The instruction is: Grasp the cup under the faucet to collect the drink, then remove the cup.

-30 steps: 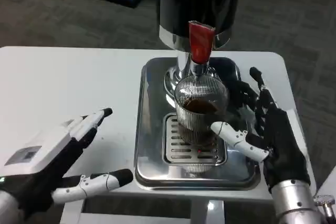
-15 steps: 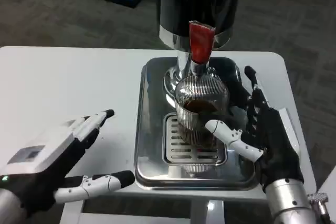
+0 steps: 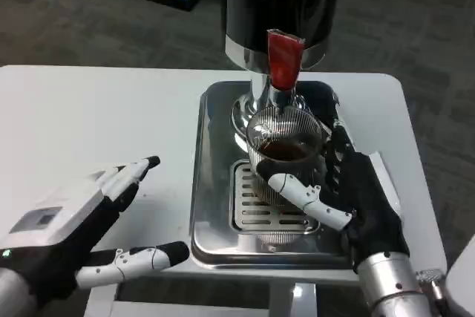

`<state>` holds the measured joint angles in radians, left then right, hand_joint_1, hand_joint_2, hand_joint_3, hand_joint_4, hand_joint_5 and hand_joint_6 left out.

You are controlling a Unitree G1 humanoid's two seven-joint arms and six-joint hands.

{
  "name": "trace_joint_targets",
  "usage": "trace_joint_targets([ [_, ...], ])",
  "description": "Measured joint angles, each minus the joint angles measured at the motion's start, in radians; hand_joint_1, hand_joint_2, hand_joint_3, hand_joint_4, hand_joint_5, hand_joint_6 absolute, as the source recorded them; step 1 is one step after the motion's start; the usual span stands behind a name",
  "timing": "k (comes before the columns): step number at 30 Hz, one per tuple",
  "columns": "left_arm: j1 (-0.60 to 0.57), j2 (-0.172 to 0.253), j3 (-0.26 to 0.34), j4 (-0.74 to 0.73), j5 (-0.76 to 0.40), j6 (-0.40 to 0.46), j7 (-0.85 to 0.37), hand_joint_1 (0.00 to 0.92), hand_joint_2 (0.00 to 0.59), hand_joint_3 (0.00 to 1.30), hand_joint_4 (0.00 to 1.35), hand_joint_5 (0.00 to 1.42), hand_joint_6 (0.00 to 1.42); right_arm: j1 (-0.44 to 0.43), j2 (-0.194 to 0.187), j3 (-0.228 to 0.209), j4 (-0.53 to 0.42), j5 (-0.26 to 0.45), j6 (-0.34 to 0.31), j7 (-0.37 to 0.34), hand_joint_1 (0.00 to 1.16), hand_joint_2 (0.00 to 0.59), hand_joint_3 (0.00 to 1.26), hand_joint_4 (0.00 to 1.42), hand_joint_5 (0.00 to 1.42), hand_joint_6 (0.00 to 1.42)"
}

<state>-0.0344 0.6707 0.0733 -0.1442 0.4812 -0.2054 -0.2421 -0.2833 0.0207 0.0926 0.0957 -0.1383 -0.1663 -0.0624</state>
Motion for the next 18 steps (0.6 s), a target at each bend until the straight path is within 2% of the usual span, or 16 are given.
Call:
trace_joint_targets([
  [10, 0.022, 0.004, 0.009, 0.000, 0.000, 0.000, 0.000, 0.000, 0.062, 0.00, 0.00, 0.00, 0.00, -0.120, -0.041, -0.004, 0.168, -0.054, -0.040, -0.017, 0.72, 0.139, 0.00, 0.13, 0.12, 0.20],
  [18, 0.022, 0.018, 0.013, 0.005, -0.001, 0.000, 0.000, 0.000, 0.062, 0.00, 0.00, 0.00, 0.00, -0.140, -0.057, -0.007, 0.212, -0.070, -0.069, -0.033, 0.75, 0.138, 0.00, 0.13, 0.14, 0.21],
])
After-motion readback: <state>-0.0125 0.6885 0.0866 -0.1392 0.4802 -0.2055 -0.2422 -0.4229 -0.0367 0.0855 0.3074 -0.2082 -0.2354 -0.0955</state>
